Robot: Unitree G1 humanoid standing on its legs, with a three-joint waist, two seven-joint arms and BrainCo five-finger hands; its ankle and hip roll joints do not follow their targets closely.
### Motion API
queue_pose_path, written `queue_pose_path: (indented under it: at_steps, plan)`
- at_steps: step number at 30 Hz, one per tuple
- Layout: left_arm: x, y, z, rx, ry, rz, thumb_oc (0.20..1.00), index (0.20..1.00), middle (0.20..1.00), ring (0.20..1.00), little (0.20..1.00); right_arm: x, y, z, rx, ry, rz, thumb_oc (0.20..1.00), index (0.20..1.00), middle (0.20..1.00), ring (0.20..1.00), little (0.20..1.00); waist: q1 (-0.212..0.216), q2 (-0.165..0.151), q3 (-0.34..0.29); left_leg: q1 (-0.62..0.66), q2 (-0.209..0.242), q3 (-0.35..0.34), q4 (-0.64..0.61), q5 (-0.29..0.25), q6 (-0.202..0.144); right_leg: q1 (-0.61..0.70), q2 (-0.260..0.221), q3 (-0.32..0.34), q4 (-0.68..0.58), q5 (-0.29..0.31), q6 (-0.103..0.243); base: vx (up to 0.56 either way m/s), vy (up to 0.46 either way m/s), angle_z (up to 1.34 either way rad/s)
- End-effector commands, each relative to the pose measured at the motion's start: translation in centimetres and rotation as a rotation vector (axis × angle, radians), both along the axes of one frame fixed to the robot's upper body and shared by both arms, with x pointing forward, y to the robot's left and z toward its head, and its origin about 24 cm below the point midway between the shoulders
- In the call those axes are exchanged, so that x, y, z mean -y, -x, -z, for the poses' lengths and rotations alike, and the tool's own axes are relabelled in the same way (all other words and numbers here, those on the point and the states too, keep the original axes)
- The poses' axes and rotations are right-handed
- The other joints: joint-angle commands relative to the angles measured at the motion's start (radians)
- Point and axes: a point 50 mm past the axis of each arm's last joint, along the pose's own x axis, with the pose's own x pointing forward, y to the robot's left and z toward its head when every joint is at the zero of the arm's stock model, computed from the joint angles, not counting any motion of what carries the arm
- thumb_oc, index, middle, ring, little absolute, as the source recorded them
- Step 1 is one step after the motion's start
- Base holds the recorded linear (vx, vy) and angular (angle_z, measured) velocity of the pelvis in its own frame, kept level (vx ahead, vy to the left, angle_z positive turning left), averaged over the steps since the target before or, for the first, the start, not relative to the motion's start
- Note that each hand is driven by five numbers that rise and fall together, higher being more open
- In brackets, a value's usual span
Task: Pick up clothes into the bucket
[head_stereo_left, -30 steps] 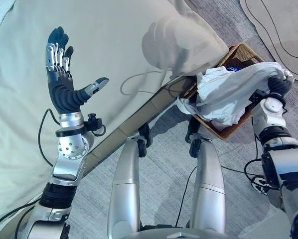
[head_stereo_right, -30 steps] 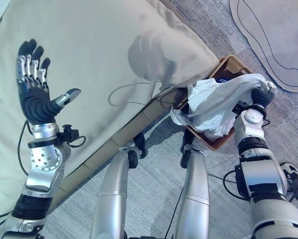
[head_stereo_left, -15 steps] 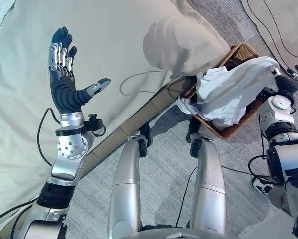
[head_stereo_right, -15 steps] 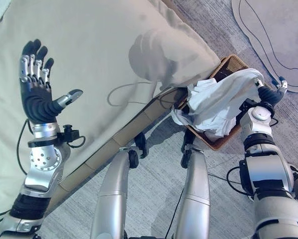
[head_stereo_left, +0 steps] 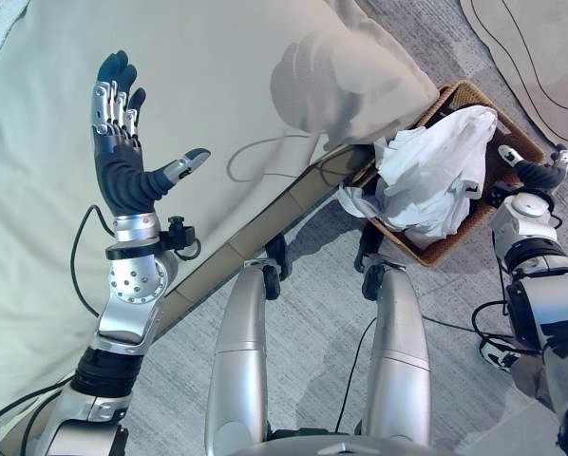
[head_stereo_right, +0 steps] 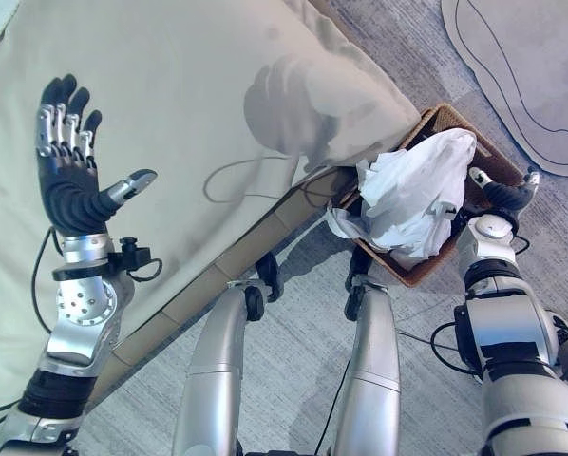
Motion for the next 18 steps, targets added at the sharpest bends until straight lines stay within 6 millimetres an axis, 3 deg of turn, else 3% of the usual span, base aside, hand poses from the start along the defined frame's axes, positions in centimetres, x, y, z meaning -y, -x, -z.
queue_pose_path:
  at_steps: [1,5,8,10,14,18]
  plan:
    - [-0.3,2.0,-1.6,0.126,0.055,0.004,1.000,1.000,1.000,1.000,1.000,-0.7,0.2,1.3,-0.008,0.045,-0.007,1.000,1.000,1.000,1.000,1.000,-0.023,0.024,-0.042,-0.010,0.037,-0.016,-0.070,0.044,-0.034,0.050,-0.027,0.061,-0.051,0.023,0.075,0.00,0.000,0.00]
    - [-0.3,2.0,-1.5,0.134,0.079,-0.004,1.000,1.000,1.000,1.000,1.000,-3.2,-0.2,1.5,0.067,0.125,-0.106,1.000,1.000,1.000,1.000,1.000,-0.041,0.011,-0.047,0.015,0.046,-0.015,-0.095,0.054,-0.037,0.078,-0.025,0.054,-0.077,0.031,0.077,0.00,0.000,0.00]
    - [-0.3,1.6,-1.1,0.122,0.098,-0.009,1.000,1.000,1.000,1.000,1.000,-5.6,0.7,2.4,0.166,0.178,-0.215,1.000,1.000,1.000,1.000,1.000,-0.061,0.000,-0.059,0.061,0.047,-0.019,-0.143,0.070,-0.040,0.125,-0.020,0.044,-0.115,0.041,0.083,0.00,-0.011,0.00]
    - [-0.5,1.3,-0.7,0.104,0.101,-0.021,1.000,1.000,1.000,1.000,1.000,-6.3,1.5,2.9,0.189,0.191,-0.256,1.000,1.000,1.000,1.000,1.000,-0.069,-0.005,-0.066,0.089,0.046,-0.021,-0.169,0.079,-0.044,0.157,-0.022,0.037,-0.139,0.045,0.087,0.01,-0.038,-0.02]
    - [-1.1,0.1,2.5,-0.055,0.163,-0.006,1.000,1.000,1.000,1.000,1.000,-6.9,4.6,5.9,0.204,0.173,-0.324,1.000,1.000,1.000,1.000,1.000,-0.082,-0.025,-0.090,0.269,0.032,-0.038,-0.300,0.113,-0.044,0.348,-0.025,0.000,-0.258,0.074,0.101,0.07,-0.068,0.04]
    - [-2.1,-0.3,5.2,-0.184,0.230,0.011,1.000,1.000,1.000,1.000,1.000,-8.0,6.4,6.8,0.237,0.145,-0.419,1.000,1.000,1.000,1.000,1.000,-0.092,-0.040,-0.090,0.426,0.017,-0.049,-0.448,0.194,-0.049,0.518,-0.032,-0.047,-0.400,0.135,0.101,0.01,-0.063,0.07]
